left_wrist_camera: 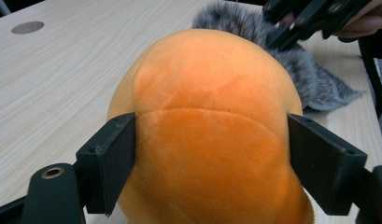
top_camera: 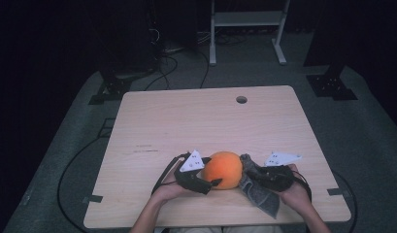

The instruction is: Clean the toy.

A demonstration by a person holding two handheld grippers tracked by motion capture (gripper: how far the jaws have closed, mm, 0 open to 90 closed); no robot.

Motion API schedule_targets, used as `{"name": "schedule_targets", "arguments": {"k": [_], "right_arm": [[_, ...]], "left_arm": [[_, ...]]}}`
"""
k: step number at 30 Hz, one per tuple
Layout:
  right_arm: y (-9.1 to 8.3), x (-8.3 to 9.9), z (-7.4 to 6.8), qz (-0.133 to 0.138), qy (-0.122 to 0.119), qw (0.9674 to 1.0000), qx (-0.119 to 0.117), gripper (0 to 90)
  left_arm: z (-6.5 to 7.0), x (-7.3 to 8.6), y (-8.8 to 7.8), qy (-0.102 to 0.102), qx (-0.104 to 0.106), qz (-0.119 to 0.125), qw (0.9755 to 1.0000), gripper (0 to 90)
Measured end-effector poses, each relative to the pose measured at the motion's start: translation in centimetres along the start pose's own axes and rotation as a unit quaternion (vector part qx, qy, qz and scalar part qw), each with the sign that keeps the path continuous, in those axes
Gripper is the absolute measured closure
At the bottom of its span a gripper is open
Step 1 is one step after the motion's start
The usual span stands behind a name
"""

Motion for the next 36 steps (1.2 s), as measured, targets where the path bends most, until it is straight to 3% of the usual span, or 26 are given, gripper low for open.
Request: {"name": "schedule_targets", "arguments": {"k": [2,3,4,5,8,9,14,15,16,18,19,21,22,23,25,26,27,28,29,31,32,34,35,36], "right_arm": [[-0.2,0.4,0.1,-0.013,-0.002,0.9999,0.004,72.2],[-1.0,-0.4,-0.2,0.01,-0.01,0.9999,0.009,72.1],[-1.0,-0.4,-0.2,0.01,-0.01,0.9999,0.009,72.1],[-1.8,-1.7,-0.6,0.048,-0.019,0.9987,0.003,72.0],[-1.7,-2.5,-1.0,0.05,-0.033,0.9982,0.001,71.9],[-0.6,-1.9,-1.2,0.033,-0.042,0.9986,-0.001,71.9],[-0.6,-0.9,-0.7,0.022,-0.024,0.9994,-0.008,71.9],[-0.5,-0.4,-0.8,0.005,-0.026,0.9996,-0.011,71.9],[-0.5,-0.4,-0.8,0.005,-0.026,0.9996,-0.011,71.9],[-0.9,-0.4,-0.8,-0.008,-0.042,0.9991,0.006,72.4],[-2.0,-1.0,-1.0,0.012,-0.048,0.9987,0.009,72.5],[-2.9,-2.4,-1.3,0.054,-0.051,0.9973,0.002,72.5],[-2.9,-2.4,-1.3,0.054,-0.051,0.9973,0.002,72.5],[-3.1,-3.7,-1.7,0.071,-0.065,0.9954,0.0,72.3],[-2.5,-4.2,-2.1,0.061,-0.08,0.9949,-0.004,72.0],[-2.5,-4.2,-2.1,0.061,-0.08,0.9949,-0.004,72.0],[-1.6,-3.7,-2.1,0.049,-0.081,0.9955,-0.006,72.2],[-1.6,-3.7,-2.1,0.049,-0.081,0.9955,-0.006,72.2],[-1.4,-2.9,-1.7,0.053,-0.062,0.9965,-0.016,72.2],[-1.6,-2.3,-1.3,0.048,-0.053,0.9972,-0.02,72.2],[-1.6,-2.3,-1.3,0.048,-0.053,0.9972,-0.02,72.2],[-1.7,-1.6,-1.1,0.034,-0.053,0.9978,-0.017,72.1],[-1.8,-1.0,-0.7,0.012,-0.056,0.9983,-0.007,72.1],[-1.8,-1.0,-0.7,0.012,-0.056,0.9983,-0.007,72.1]], "left_arm": [[0.0,0.0,0.0,0.0,0.004,-0.001,1.0,20.4],[0.3,0.0,0.1,0.011,0.006,-0.005,0.9999,21.0],[0.3,0.0,0.1,0.011,0.006,-0.005,0.9999,21.4],[0.6,0.0,0.2,0.022,0.008,-0.006,0.9997,21.4],[0.7,-0.1,0.2,0.023,0.008,-0.004,0.9997,20.7],[0.6,-0.2,0.1,0.012,0.011,-0.005,0.9999,15.8],[-0.1,-0.6,0.2,-0.053,0.003,-0.026,0.9983,7.5],[-0.1,-0.4,0.3,-0.058,0.006,-0.037,0.9976,9.3],[-0.1,-0.3,0.3,-0.056,0.007,-0.037,0.9977,9.3],[0.1,-0.4,0.2,-0.037,0.009,-0.033,0.9988,15.0],[0.3,-0.4,0.0,-0.022,0.007,-0.031,0.9993,20.6],[0.8,-0.5,0.1,0.007,0.011,-0.028,0.9995,22.7],[1.3,-0.5,0.2,0.031,0.013,-0.028,0.999,22.7],[1.7,-0.5,0.3,0.053,0.014,-0.03,0.998,22.8],[2.3,-0.6,0.3,0.075,0.014,-0.034,0.9965,19.4],[2.2,-0.7,0.3,0.072,0.013,-0.037,0.9966,19.4],[1.9,-0.7,0.2,0.058,0.015,-0.038,0.9975,12.6],[1.5,-0.8,0.1,0.038,0.019,-0.038,0.9984,12.6],[1.1,-0.8,0.1,0.013,0.021,-0.04,0.9989,7.3],[0.5,-0.6,0.3,-0.03,0.019,-0.048,0.9982,5.4],[0.4,-0.5,0.4,-0.041,0.025,-0.051,0.9976,5.4],[0.5,-0.3,0.5,-0.035,0.03,-0.047,0.9978,13.9],[0.5,-0.4,0.4,-0.034,0.03,-0.043,0.9981,17.4],[0.5,-0.5,0.2,-0.031,0.029,-0.036,0.9984,17.4]]}}
Point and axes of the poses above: each handheld gripper's, and its own axes: y roughly forward along the jaws, x roughly out of its underside, z roughly to its right, the point moved 2 cm from there along y, roughly forward along the jaws, and after that the axes turned 15 degrees about -y, right-handed, at the moved point
